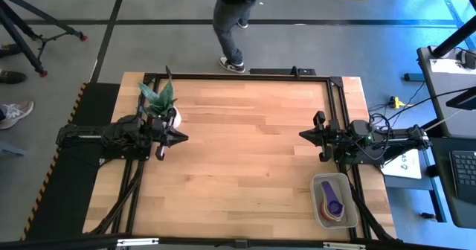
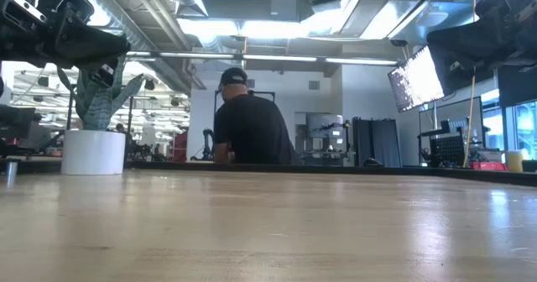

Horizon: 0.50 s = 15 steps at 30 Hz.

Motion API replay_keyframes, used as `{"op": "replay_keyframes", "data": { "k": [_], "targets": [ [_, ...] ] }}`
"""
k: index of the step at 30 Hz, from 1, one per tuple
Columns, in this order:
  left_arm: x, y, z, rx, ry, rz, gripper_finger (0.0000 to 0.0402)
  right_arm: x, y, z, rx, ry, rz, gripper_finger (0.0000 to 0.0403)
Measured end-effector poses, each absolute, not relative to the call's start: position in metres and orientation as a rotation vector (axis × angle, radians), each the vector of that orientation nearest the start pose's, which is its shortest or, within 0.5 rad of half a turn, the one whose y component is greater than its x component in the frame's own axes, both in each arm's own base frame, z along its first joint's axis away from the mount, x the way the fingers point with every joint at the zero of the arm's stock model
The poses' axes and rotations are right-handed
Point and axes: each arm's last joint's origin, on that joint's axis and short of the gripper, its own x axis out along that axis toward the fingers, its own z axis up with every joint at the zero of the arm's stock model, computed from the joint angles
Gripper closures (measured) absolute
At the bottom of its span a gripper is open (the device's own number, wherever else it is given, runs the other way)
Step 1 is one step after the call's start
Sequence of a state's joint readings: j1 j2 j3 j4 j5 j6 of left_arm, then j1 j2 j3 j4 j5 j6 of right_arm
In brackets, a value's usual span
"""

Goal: Nest measuring cups in basket
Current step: Return to Home Position

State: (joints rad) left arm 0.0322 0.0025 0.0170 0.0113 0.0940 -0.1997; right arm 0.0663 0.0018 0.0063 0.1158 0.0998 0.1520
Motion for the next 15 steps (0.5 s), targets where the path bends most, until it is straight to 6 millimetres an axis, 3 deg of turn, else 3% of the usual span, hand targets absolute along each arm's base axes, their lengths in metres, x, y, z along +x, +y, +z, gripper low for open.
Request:
{"op": "replay_keyframes", "data": {
  "k": [15],
  "targets": [
    [0.0967, 0.0004, 0.1701, -0.198, -0.019, -0.064, 0.04, 0.0966, 0.0035, 0.1767, 0.162, -0.122, -0.024, 0.0403]
  ]
}}
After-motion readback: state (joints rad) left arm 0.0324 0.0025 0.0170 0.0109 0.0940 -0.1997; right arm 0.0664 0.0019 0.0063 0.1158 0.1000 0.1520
